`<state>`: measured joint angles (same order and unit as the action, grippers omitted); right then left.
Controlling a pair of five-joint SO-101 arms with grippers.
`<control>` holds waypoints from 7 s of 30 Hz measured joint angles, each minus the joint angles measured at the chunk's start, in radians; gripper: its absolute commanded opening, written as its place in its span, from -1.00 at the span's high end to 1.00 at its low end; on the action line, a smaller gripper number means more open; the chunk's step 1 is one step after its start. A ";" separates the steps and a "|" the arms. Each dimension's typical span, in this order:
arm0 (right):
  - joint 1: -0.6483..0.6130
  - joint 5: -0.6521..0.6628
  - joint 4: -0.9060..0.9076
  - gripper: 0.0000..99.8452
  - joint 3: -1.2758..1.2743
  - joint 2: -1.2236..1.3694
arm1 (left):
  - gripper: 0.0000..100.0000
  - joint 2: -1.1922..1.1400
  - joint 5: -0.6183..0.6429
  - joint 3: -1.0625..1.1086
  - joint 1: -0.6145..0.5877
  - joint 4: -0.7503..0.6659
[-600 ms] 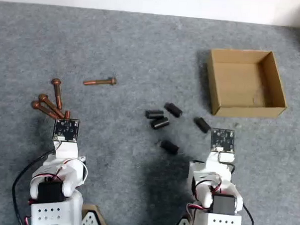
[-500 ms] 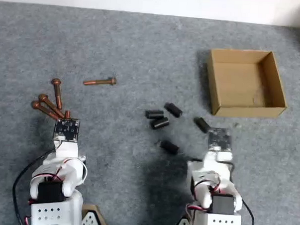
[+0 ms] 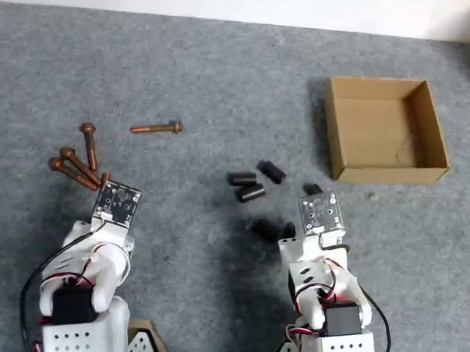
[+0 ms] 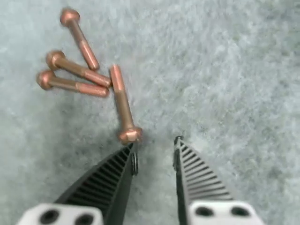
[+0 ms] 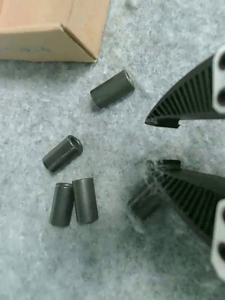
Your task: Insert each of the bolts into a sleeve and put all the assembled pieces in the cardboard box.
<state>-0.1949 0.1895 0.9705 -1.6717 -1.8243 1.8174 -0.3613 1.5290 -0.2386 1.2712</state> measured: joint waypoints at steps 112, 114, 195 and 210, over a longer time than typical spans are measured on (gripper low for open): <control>-0.061 0.055 -0.021 0.76 0.000 0.000 | 0.56 -2.918 -0.918 -2.634 0.192 0.221; -0.061 0.055 -0.021 0.76 0.000 0.000 | 0.56 -2.915 -0.918 -2.619 0.192 0.213; -0.181 0.219 0.115 0.76 0.006 0.150 | 0.99 -1.590 0.124 -0.921 0.193 -0.192; -0.193 0.387 0.060 0.75 0.571 0.841 | 0.99 -1.579 0.127 -0.832 0.193 -0.331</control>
<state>-0.3882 0.5762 1.0303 -1.1009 -0.9835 0.2386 -0.2340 0.6974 -0.0453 0.9398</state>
